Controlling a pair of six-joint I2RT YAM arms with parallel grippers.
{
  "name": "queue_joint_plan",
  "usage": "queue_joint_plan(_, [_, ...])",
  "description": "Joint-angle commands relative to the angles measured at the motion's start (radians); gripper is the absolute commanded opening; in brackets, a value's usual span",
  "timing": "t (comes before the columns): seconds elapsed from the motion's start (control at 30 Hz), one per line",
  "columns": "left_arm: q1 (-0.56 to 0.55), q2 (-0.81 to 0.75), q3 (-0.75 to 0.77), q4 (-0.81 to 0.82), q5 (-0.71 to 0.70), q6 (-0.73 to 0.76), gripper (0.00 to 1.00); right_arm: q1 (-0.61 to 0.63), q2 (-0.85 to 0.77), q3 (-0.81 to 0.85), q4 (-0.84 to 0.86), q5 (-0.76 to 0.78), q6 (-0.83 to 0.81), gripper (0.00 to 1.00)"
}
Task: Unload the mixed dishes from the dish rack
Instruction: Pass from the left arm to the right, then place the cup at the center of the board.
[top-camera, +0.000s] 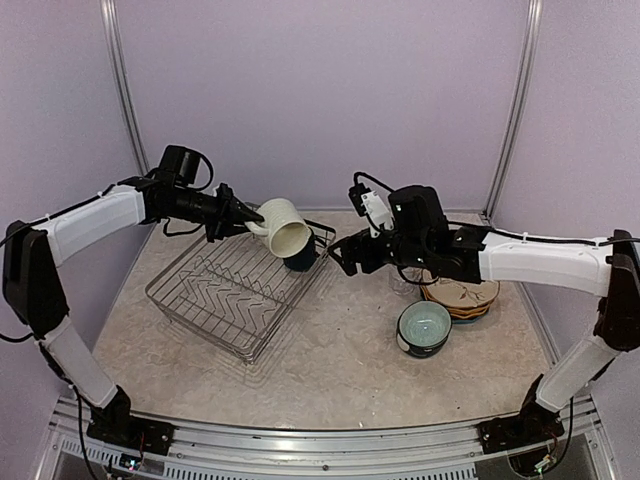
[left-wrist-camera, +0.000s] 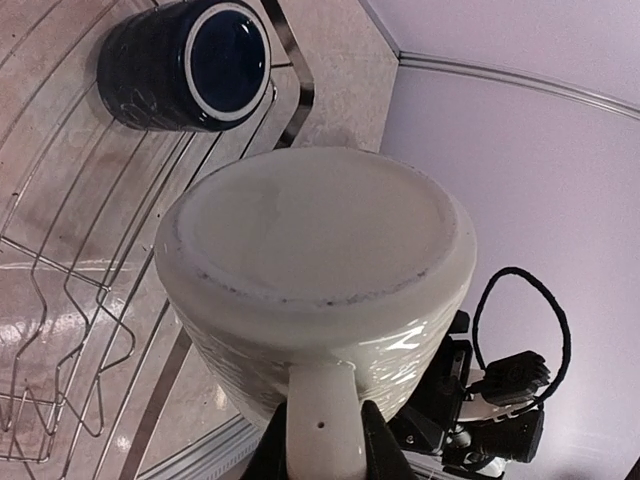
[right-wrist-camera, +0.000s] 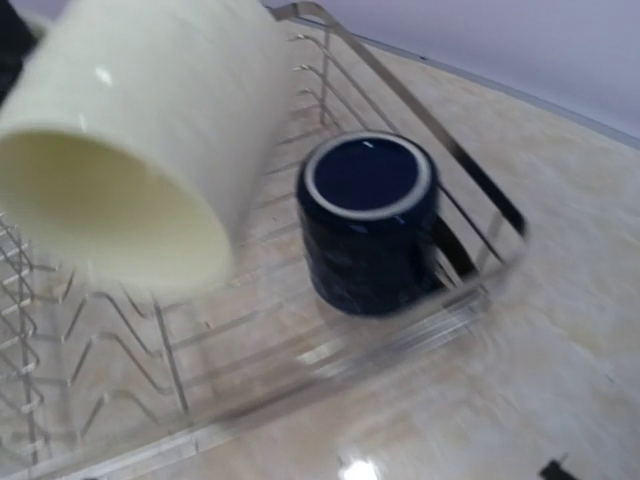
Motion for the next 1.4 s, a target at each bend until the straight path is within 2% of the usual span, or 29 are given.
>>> queue_joint_plan(0.0, [-0.053,-0.025,-0.041,0.280,0.117,-0.167,0.00,0.023,0.078,0.042,0.171,0.039,-0.007,0.91])
queue_joint_plan(0.17, [-0.089,0.003,-0.067,0.377,0.148,-0.234,0.00,0.040,0.132,0.017,0.283,0.109,-0.034,0.87])
queue_joint_plan(0.33, [-0.112,0.006,-0.082,0.420,0.172,-0.269,0.00,0.049,0.154,-0.044,0.468,0.165,-0.084,0.77])
queue_joint_plan(0.47, [-0.127,0.007,-0.112,0.468,0.193,-0.312,0.00,0.049,0.195,-0.032,0.535,0.185,-0.099,0.56])
queue_joint_plan(0.63, [-0.133,0.005,-0.140,0.509,0.197,-0.329,0.00,0.052,0.229,-0.019,0.570,0.220,-0.117,0.38])
queue_joint_plan(0.8, [-0.133,0.003,-0.158,0.538,0.211,-0.343,0.00,0.056,0.238,0.006,0.535,0.279,-0.102,0.01])
queue_joint_plan(0.87, [-0.131,0.007,-0.158,0.537,0.220,-0.325,0.00,0.057,0.235,0.014,0.512,0.280,-0.098,0.00])
queue_joint_plan(0.93, [-0.129,0.009,-0.162,0.532,0.226,-0.292,0.13,0.058,0.222,0.018,0.483,0.279,-0.091,0.00])
queue_joint_plan(1.03, [-0.120,-0.003,-0.171,0.487,0.197,-0.224,0.46,0.059,0.178,0.003,0.436,0.268,-0.069,0.00])
queue_joint_plan(1.17, [-0.096,-0.042,-0.177,0.399,0.155,-0.091,0.77,0.060,0.096,-0.019,0.319,0.241,-0.044,0.00])
queue_joint_plan(1.23, [-0.087,-0.060,-0.161,0.329,0.127,-0.007,0.85,0.061,0.061,-0.025,0.245,0.198,-0.044,0.00])
queue_joint_plan(1.37, [-0.062,-0.083,-0.114,0.182,0.063,0.140,0.92,0.062,-0.023,-0.088,0.102,0.083,-0.066,0.00])
